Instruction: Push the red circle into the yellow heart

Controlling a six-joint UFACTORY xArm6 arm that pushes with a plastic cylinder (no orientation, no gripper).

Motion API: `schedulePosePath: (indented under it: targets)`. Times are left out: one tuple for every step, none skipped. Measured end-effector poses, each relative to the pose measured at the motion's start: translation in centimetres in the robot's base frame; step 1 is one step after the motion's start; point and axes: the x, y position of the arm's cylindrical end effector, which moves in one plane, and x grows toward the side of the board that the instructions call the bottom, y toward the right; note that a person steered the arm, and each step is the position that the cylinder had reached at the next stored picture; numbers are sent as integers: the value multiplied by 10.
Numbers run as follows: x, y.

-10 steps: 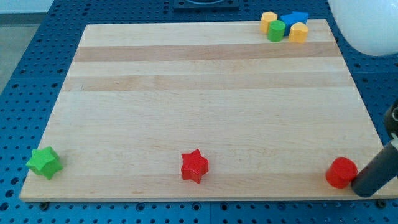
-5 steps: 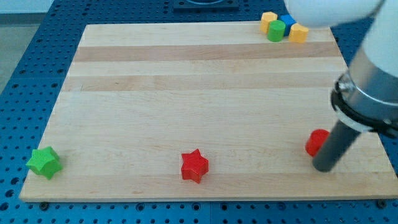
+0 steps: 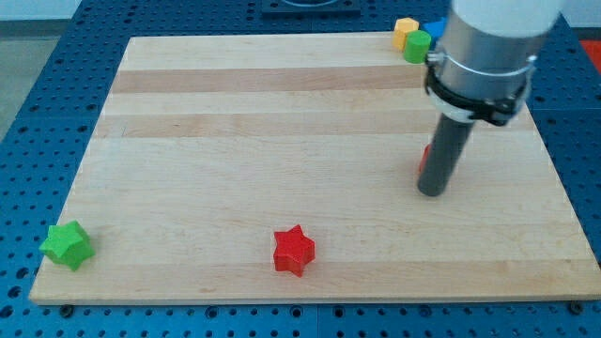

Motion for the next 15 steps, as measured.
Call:
schedulePosePath:
  targets:
    - [-16, 9]
    - [-26, 40]
    - [-50, 58]
    - [-91, 54]
    - [-125, 54]
    - [-152, 54]
    - [-172, 54]
    - [-145, 54]
    - [-132, 83]
    - [-154, 86]
    - [-166, 87]
    - [-181, 86]
    - [-193, 86]
    - [-181, 86]
    - [-95, 103]
